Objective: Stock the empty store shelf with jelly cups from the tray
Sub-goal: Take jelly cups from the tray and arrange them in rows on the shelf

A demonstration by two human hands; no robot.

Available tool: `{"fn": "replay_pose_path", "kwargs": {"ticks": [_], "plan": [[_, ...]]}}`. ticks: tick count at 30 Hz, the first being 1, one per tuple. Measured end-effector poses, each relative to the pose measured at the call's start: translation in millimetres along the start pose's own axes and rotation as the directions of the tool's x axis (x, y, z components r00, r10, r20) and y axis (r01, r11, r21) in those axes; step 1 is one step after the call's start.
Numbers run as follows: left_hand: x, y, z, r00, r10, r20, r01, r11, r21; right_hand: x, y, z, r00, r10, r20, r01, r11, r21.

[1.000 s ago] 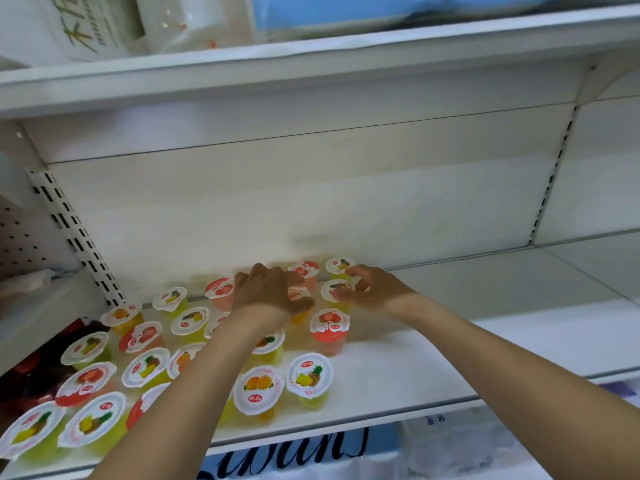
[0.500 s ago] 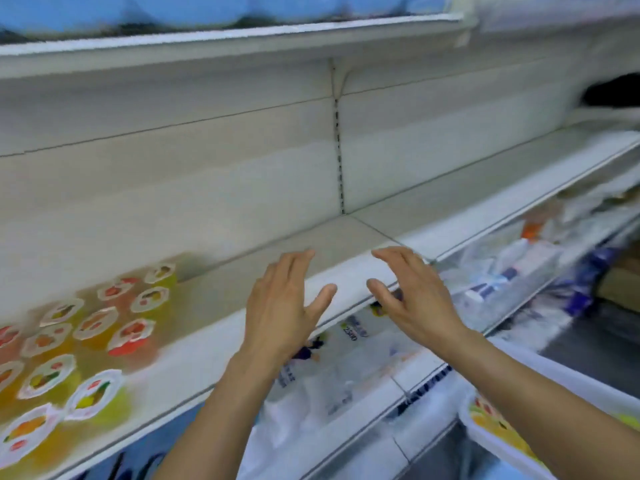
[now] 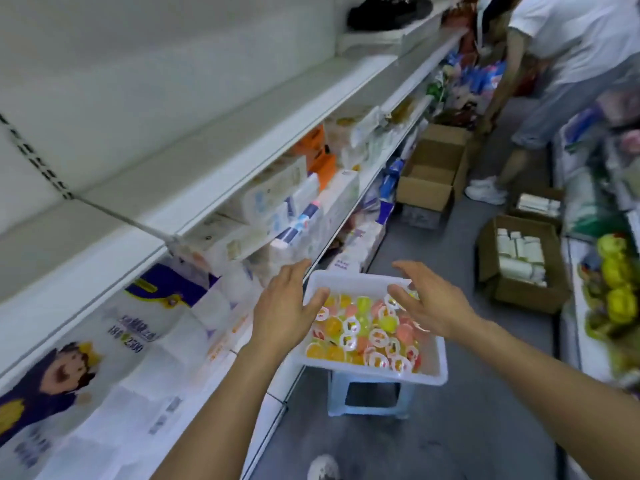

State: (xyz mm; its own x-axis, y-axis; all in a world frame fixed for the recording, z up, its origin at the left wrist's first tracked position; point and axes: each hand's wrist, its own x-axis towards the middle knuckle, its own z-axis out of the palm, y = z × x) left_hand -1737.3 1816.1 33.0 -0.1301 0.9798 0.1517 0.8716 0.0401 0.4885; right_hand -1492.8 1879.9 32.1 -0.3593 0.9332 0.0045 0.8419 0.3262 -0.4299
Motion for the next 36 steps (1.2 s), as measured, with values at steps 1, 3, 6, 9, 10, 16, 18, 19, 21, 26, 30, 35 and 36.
{"fn": "replay_pose_path", "kwargs": {"ticks": [1, 3, 6, 9, 10, 16, 18, 19, 21, 26, 30, 35, 36], "plan": [[8.1, 1.6, 14.5, 0.999, -0.003, 0.039, 0.003, 1.0, -0.011, 4.1, 16.1, 6.5, 0.999, 0.044, 0.027, -0.044, 0.999, -0.002], [26.8, 0.9, 42.3, 0.993, -0.008, 0.116, 0.009, 1.0, -0.009, 13.7, 41.6, 19.1, 0.989, 0.123, 0.077, -0.123, 0.992, -0.001], [59.4, -10.5, 83.8, 0.972, -0.032, 0.232, 0.031, 0.999, 0.007, 33.3, 75.8, 44.2, 0.963, 0.198, 0.185, -0.201, 0.98, -0.003], [95.4, -31.0, 123.7, 0.925, -0.11, 0.365, 0.131, 0.991, -0.033, 59.6, 104.9, 77.4, 0.921, 0.223, 0.318, -0.24, 0.971, 0.014], [106.4, -39.8, 137.0, 0.899, -0.161, 0.408, 0.201, 0.978, -0.057, 69.9, 112.4, 88.9, 0.905, 0.219, 0.364, -0.238, 0.971, 0.007], [154.3, -107.5, 221.1, 0.746, -0.34, 0.573, 0.464, 0.882, -0.08, 130.3, 141.4, 169.1, 0.811, 0.188, 0.554, -0.1, 0.978, -0.184], [162.5, -125.6, 245.6, 0.7, -0.368, 0.612, 0.489, 0.871, -0.035, 141.0, 149.4, 203.1, 0.775, 0.177, 0.606, -0.048, 0.974, -0.222], [165.4, -134.4, 257.6, 0.694, -0.365, 0.621, 0.465, 0.885, 0.0, 144.1, 152.3, 219.9, 0.756, 0.17, 0.632, -0.009, 0.968, -0.249], [170.7, -149.0, 280.5, 0.724, -0.305, 0.619, 0.32, 0.943, 0.09, 149.2, 158.2, 251.7, 0.733, 0.137, 0.667, 0.123, 0.937, -0.328], [177.0, -165.2, 325.0, 0.649, -0.11, 0.753, -0.32, 0.858, 0.402, 159.5, 167.0, 297.7, 0.69, 0.008, 0.723, 0.429, 0.801, -0.419], [171.0, -178.3, 348.6, 0.599, -0.035, 0.8, -0.548, 0.711, 0.441, 162.6, 173.3, 319.1, 0.681, -0.059, 0.729, 0.574, 0.662, -0.483], [173.5, -183.4, 354.5, 0.573, 0.168, 0.802, -0.708, 0.596, 0.38, 170.3, 168.4, 320.9, 0.608, -0.133, 0.783, 0.689, 0.578, -0.437], [174.2, -181.9, 350.8, 0.558, 0.171, 0.812, -0.724, 0.579, 0.375, 170.6, 167.4, 318.4, 0.616, -0.135, 0.776, 0.689, 0.569, -0.448]]}}
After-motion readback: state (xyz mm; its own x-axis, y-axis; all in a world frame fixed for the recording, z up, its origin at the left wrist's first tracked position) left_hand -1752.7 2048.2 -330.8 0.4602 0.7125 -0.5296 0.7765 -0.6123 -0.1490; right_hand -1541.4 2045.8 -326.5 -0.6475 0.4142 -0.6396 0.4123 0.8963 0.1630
